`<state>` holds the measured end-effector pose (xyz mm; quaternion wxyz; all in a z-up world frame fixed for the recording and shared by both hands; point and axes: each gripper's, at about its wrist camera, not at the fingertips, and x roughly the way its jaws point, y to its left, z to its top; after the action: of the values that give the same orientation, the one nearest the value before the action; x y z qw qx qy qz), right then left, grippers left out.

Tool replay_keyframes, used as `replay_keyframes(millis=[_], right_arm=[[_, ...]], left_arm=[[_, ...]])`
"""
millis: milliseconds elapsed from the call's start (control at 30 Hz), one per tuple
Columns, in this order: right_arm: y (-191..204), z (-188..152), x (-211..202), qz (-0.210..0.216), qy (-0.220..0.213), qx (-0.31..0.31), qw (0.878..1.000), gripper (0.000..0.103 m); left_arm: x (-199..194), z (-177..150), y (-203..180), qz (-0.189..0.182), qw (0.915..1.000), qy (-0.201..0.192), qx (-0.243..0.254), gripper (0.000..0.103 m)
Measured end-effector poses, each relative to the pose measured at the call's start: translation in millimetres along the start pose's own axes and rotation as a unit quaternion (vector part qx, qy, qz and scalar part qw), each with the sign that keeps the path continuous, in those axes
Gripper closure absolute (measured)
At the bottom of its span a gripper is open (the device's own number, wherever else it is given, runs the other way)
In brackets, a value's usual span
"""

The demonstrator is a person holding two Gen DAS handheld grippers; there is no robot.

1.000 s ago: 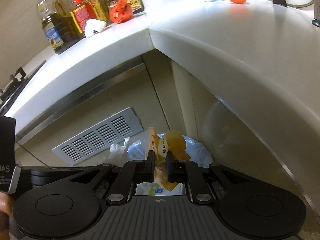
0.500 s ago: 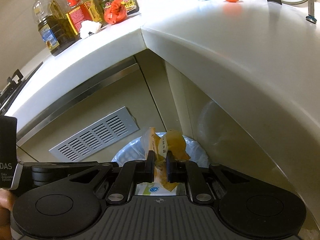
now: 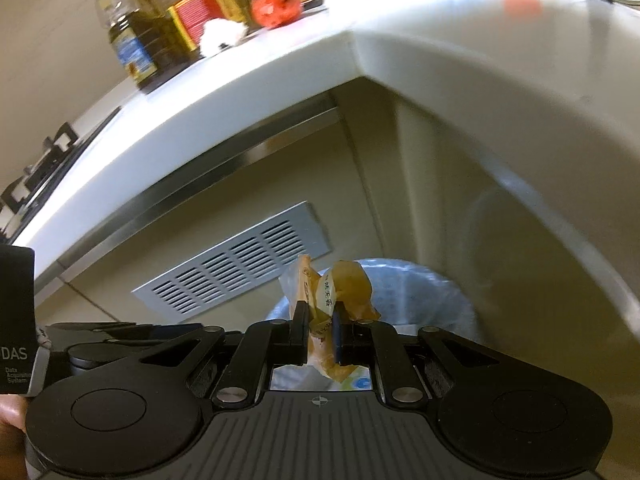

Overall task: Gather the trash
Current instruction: 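Open both grippers to drop the tissue and snack bag into the bin, then raise both open grippers from the bin back to the counter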

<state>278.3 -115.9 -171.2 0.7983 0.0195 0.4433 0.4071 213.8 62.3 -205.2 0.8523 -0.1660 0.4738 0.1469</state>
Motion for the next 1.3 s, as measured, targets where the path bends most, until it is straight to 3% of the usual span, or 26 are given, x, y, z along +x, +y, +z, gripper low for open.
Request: replay_keyframes(millis=[367, 400, 433, 500, 1000, 1300], right_arm=[[8, 2, 30, 0.032, 0.023, 0.024, 0.999, 0.091], [8, 2, 34, 0.037, 0.029, 0.029, 0.999, 0.082], [7, 1, 37, 0.038, 0.033, 0.034, 0.998, 0.066], [6, -1, 40, 0.027, 0.026, 0.041, 0.998, 0.052], [1, -12, 23, -0.024, 0.053, 0.011, 0.998, 0.052], [-1, -13, -3, -0.029, 0.065, 0.006, 0.997, 0.052]], left_arm=[[2, -1, 15, 0.01, 0.9999, 0.007, -0.012, 0.063], [2, -1, 15, 0.01, 0.9999, 0.007, -0.011, 0.063], [3, -1, 16, 0.011, 0.9999, 0.008, -0.011, 0.063], [1, -2, 17, 0.011, 0.9999, 0.009, -0.009, 0.063], [-9, -7, 4, 0.002, 0.9999, 0.013, -0.005, 0.063], [-37, -15, -8, -0.01, 0.9999, 0.008, -0.003, 0.063]])
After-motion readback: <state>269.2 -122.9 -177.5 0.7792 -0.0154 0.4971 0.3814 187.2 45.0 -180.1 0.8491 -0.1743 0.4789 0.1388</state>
